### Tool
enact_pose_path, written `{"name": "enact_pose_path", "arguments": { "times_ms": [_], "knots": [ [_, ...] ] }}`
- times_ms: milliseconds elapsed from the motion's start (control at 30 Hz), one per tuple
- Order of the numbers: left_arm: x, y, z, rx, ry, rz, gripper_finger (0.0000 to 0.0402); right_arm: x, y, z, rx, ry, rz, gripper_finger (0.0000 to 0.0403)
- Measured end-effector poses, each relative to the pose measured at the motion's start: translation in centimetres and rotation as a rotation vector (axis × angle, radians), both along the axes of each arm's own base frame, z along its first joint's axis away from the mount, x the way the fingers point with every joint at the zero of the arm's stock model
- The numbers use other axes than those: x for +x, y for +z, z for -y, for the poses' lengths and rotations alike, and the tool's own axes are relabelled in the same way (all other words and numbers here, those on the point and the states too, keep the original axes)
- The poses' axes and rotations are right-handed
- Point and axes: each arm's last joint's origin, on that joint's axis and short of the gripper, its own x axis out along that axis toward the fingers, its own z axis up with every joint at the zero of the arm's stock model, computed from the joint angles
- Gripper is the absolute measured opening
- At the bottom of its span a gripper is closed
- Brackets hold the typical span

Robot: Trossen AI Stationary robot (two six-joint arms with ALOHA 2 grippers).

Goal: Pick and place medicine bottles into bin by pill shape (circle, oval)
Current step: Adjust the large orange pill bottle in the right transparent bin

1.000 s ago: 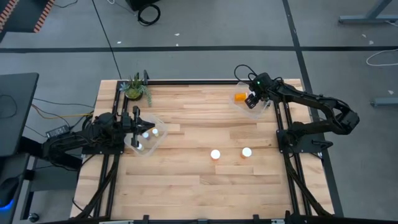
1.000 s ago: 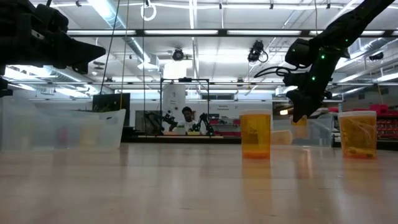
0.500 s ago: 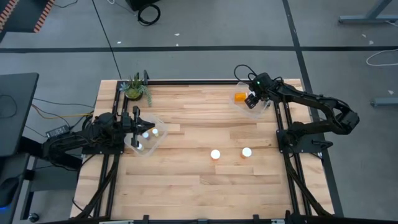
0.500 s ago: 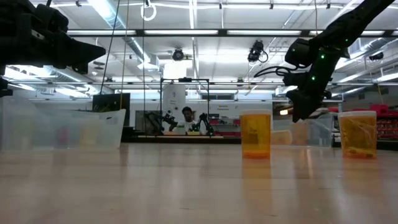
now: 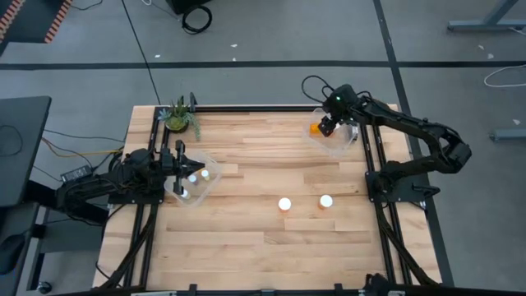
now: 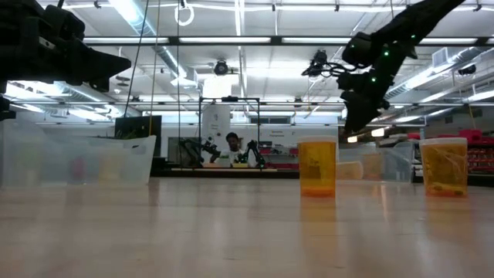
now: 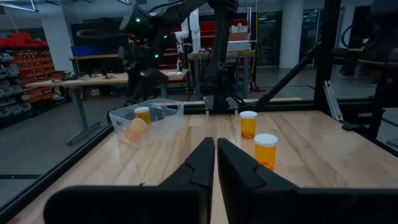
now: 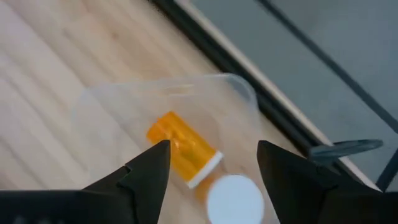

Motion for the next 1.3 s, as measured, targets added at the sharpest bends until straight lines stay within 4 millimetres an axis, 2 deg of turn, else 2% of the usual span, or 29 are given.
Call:
{"name": "enact_pose_path", "arguments": {
  "times_ms": [233,467,800,1133,1300],
  "knots": [
    [0.0,0.0,0.0,0.000,0.000,0.000,0.0032,4.0,-0.6,1.0,0.110,0.124,-0.154,0.0238],
    [0.0,0.0,0.0,-0.001,0.000,0.000,0.0024,6.7,-1.0,2.1,0.137,0.284,-0.326,0.0237],
    [0.0,0.0,0.0,0.000,0.000,0.000,0.0036,6.7,-3.2,2.4,0.131,0.512,-0.556,0.0237],
    [0.0,0.0,0.0,0.000,0.000,0.000,0.0023,6.2,-3.3,2.9,0.115,0.517,-0.578,0.0237],
    [0.0,0.0,0.0,0.000,0.000,0.000,0.0028,6.0,-5.1,2.4,0.095,0.583,-0.608,0.0237]
  ]
}}
